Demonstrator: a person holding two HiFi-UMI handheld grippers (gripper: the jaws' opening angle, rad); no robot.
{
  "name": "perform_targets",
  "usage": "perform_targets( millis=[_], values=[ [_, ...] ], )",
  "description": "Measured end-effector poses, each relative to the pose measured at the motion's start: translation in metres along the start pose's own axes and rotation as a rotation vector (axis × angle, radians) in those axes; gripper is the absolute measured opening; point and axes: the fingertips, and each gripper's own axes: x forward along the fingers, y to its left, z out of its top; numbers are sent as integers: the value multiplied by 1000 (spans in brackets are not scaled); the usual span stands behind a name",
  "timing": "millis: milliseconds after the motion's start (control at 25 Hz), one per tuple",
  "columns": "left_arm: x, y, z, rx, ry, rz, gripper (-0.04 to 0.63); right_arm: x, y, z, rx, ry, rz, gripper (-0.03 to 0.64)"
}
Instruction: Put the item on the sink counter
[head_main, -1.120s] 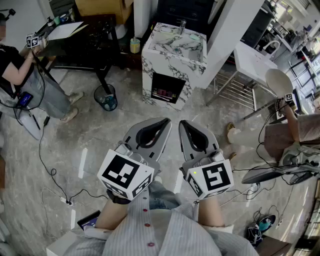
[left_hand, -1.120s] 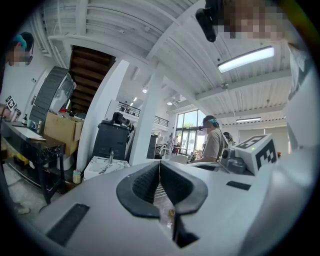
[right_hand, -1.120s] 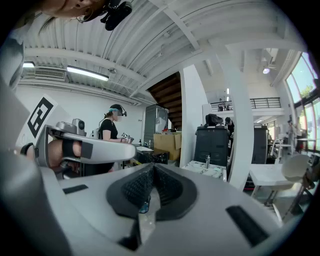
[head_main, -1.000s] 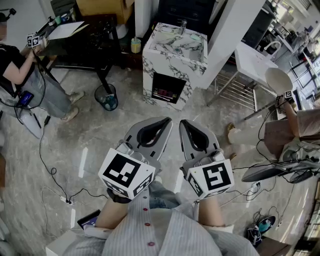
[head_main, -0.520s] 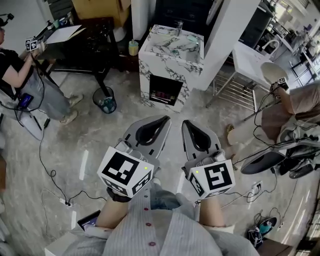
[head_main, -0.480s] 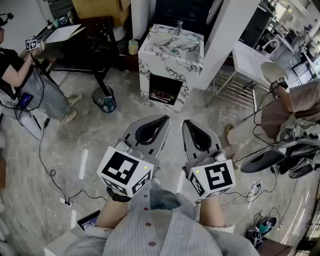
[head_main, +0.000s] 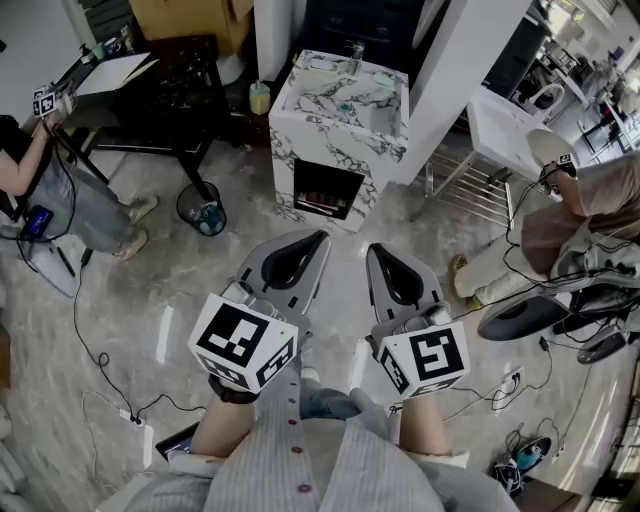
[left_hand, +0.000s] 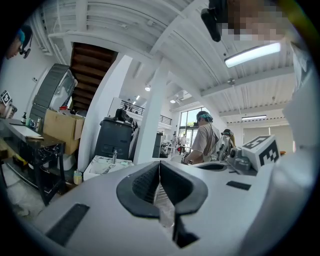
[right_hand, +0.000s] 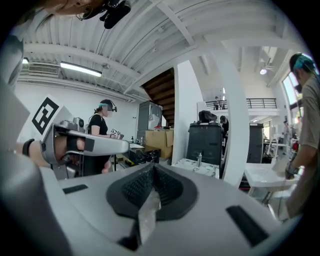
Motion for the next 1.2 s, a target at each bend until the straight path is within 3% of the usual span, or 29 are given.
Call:
perform_targets(
  millis=[680, 1200],
  values=[
    [128, 148, 46, 33, 29, -123, 17, 176, -76, 28, 19, 3, -124, 11],
    [181, 208, 38, 13, 53, -152, 17, 241, -114, 10, 24, 77, -194, 11]
  ],
)
